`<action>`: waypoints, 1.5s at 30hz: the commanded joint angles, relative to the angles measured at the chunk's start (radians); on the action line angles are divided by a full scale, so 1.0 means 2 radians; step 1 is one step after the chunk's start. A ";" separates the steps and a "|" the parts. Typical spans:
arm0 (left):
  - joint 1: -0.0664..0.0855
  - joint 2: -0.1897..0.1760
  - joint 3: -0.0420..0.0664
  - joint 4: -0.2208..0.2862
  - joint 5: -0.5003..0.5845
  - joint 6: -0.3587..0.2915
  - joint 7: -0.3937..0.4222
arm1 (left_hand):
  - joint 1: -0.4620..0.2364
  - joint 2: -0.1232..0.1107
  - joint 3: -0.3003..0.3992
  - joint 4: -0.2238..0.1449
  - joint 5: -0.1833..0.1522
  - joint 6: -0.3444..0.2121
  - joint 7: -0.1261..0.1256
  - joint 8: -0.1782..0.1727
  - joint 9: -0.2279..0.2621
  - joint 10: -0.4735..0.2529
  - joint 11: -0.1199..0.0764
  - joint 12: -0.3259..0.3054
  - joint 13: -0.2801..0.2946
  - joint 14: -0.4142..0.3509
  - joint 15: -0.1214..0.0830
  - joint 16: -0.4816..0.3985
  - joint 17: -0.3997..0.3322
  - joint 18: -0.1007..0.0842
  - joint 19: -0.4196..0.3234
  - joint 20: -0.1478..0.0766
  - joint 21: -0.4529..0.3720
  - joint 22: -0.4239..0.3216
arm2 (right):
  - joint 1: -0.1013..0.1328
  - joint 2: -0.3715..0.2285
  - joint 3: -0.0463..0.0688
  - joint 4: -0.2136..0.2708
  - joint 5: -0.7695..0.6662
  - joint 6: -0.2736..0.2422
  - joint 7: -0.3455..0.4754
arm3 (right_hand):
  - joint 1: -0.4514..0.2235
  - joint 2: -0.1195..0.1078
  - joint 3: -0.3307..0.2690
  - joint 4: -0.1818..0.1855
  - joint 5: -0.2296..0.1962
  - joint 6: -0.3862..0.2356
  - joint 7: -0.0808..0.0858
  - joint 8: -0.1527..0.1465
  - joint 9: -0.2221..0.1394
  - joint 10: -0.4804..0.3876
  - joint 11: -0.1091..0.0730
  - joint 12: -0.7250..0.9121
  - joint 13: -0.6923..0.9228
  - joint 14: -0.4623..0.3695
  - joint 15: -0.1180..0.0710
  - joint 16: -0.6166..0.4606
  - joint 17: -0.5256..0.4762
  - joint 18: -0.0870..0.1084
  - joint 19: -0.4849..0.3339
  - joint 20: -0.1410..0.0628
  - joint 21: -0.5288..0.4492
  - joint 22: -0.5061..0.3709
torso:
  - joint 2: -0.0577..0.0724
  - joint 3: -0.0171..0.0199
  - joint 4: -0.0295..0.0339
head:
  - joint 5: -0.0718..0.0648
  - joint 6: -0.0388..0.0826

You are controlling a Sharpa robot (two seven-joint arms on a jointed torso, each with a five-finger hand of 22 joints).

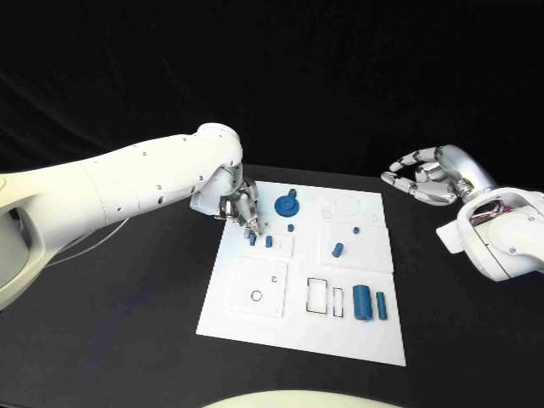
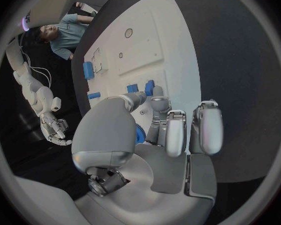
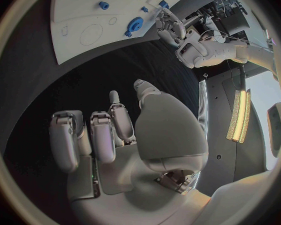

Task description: Assemble the parts on the task board

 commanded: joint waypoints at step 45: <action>-0.006 -0.046 0.003 0.063 0.073 -0.088 0.005 | 0.044 0.004 0.137 -0.121 0.009 0.004 0.000 0.014 0.029 0.021 -0.004 -0.002 0.003 0.051 -0.007 0.006 0.129 0.000 0.008 -0.006 0.007 0.048 | 0.000 -0.001 0.000 -0.005 -0.005 0.002 0.005 | -0.003 0.001 -0.004 0.000 0.004 0.003 -0.001 0.003 0.001 0.001 -0.003 0.000 0.008 0.038 -0.004 -0.004 0.074 0.007 0.028 -0.003 -0.002 0.106 | -0.002 0.0002 0.0017 | 0.001 0.001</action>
